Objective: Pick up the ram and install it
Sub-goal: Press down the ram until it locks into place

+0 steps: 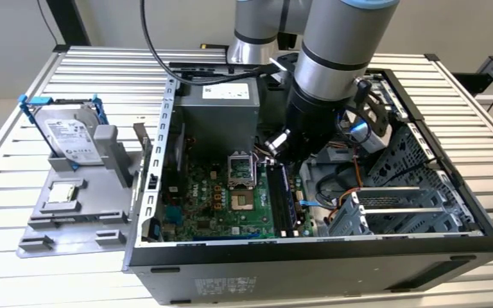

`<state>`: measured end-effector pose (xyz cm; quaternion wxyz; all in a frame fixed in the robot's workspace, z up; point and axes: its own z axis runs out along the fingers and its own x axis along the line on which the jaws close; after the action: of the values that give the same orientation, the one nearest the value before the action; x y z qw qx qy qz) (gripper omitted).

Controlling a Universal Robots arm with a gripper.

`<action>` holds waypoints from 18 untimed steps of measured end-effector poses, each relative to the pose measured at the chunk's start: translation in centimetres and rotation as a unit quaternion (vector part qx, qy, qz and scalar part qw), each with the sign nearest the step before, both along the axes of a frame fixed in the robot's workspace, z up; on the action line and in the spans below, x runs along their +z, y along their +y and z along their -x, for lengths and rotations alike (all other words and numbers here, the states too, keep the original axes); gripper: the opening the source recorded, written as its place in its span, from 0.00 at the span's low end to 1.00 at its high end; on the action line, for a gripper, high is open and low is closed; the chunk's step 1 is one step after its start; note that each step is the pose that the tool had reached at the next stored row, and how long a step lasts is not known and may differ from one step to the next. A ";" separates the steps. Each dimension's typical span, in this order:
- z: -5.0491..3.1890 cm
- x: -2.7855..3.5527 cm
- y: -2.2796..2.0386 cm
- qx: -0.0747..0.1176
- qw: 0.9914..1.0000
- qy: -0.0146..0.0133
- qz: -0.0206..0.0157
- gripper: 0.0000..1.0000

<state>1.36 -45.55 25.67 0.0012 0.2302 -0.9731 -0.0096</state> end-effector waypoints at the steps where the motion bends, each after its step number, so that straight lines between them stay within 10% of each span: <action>1: 0.00 0.00 0.00 0.009 1.000 0.000 0.000 0.00; 9: 0.00 0.00 0.00 0.081 0.997 -0.004 0.000 0.00; 18: 0.00 0.00 0.00 0.163 0.987 -0.006 0.000 0.00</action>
<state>1.36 -45.55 25.67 -0.0029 0.3856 -0.9226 -0.0082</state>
